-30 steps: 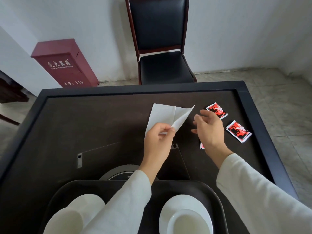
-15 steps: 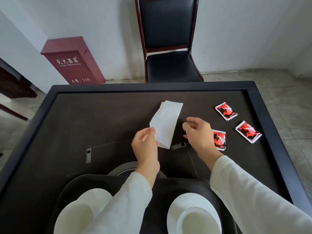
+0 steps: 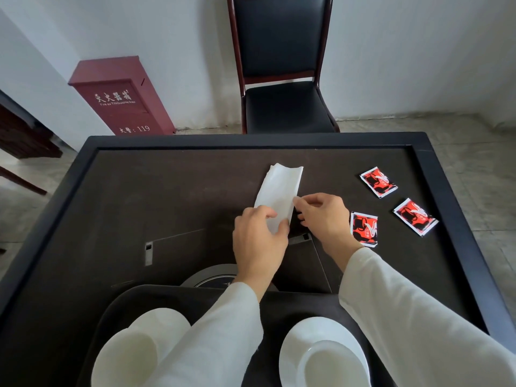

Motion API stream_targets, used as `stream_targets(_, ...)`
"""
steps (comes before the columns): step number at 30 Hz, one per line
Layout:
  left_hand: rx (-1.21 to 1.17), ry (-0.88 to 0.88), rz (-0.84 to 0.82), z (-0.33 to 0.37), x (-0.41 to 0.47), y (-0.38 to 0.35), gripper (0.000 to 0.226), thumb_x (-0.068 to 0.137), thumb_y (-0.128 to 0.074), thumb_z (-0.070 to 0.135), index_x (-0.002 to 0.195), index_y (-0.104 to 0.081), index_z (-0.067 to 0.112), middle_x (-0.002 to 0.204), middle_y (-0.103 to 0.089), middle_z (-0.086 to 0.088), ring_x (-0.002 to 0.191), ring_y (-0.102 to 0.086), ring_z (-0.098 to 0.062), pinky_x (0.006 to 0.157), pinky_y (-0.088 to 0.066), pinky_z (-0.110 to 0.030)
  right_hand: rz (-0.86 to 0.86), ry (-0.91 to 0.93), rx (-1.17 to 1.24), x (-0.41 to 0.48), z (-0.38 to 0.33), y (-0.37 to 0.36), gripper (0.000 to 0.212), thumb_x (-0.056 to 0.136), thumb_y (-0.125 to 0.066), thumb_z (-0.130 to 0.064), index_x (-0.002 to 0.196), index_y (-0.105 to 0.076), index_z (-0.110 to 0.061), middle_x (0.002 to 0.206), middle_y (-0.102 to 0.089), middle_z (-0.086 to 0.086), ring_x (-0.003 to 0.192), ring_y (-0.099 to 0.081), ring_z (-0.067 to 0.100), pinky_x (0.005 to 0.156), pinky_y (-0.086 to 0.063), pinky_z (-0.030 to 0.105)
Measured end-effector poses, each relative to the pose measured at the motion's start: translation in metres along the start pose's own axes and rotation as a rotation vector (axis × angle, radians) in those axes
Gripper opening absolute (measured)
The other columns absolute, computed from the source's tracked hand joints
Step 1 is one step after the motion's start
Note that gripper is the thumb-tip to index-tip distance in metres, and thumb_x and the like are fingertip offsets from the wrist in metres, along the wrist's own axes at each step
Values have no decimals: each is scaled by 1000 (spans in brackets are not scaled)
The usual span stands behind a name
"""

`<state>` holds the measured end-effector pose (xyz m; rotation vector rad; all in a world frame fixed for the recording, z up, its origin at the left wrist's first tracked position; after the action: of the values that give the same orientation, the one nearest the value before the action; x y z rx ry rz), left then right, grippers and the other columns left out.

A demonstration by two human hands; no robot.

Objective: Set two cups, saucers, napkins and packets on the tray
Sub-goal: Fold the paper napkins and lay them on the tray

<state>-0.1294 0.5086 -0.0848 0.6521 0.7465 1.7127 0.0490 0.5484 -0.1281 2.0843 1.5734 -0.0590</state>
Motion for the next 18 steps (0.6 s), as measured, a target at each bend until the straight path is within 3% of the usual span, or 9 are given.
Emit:
stream_targets(4,102,-44,-33,13,9,-8,31,89,-72,41,111,-69,20,112,-67,0,98,-58,-23,80,-55,-42,-12,8,3,-6,3,-3,14,91,-71,-35,97,-75,-24,87,-75,-9,86,-72,11,81,-61,36)
stream_targets(9,145,-35,-36,19,13,-11,21,90,-72,35,103,-71,18,105,-69,-2,88,-62,-22,76,-57,-40,-36,16,1,-4,5,-4,14,92,-70,-33,101,-75,-23,91,-75,-9,88,-71,10,85,-61,37)
stream_targets(13,224,-83,-58,23,12,-15,26,91,-69,42,100,-71,18,101,-68,-1,84,-60,-21,69,-42,-32,-32,29,-5,-4,7,-5,2,90,-70,-32,91,-72,-31,85,-72,-15,85,-70,6,81,-60,32)
stream_targets(18,191,-44,-83,22,14,-17,16,92,-70,33,95,-72,18,99,-68,-2,83,-65,-23,71,-56,-37,-29,48,-10,-4,8,-5,9,89,-71,-31,97,-74,-28,90,-72,-14,86,-69,6,82,-60,32)
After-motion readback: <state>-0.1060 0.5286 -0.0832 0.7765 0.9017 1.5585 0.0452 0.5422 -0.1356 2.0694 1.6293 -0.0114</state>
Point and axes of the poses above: each hand's wrist, its own x-axis towards the middle knuckle, its own y-axis out of the back of the hand, z = x × y, the point moved 8 cm from there along x, towards the middle knuckle
